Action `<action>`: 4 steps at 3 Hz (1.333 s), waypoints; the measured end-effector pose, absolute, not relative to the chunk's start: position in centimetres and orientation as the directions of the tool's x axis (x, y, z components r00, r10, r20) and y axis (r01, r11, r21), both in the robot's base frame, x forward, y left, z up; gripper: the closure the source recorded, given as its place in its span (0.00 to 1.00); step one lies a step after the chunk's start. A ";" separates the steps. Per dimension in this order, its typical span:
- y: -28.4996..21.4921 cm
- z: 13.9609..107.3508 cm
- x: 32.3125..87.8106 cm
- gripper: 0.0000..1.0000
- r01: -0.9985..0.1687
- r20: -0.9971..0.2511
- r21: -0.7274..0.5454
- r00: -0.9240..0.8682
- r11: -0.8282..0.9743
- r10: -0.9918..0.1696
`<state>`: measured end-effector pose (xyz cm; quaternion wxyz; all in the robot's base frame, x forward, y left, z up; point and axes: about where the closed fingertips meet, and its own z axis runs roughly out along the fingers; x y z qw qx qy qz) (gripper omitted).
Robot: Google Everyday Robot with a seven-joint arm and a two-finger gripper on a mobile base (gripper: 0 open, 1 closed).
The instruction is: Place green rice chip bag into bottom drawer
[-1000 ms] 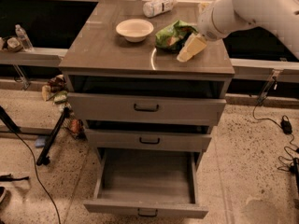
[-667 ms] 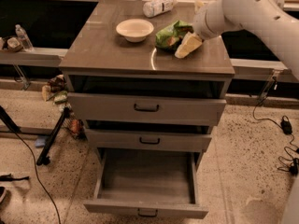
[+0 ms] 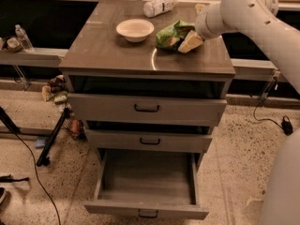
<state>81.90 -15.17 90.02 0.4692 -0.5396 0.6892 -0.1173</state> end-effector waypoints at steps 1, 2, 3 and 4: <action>-15.3 89.6 82.6 0.41 -0.632 -0.508 -0.675 0.024 0.381 -0.861; -15.1 89.3 82.9 0.64 -0.646 -0.502 -0.671 0.035 0.364 -0.864; -15.3 89.6 82.3 0.87 -0.660 -0.519 -0.654 0.034 0.371 -0.854; -16.5 90.1 80.6 1.00 -0.693 -0.581 -0.609 0.059 0.385 -0.812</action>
Offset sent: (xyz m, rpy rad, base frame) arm 0.0115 -0.0014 -0.0036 -0.0338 0.0174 0.0428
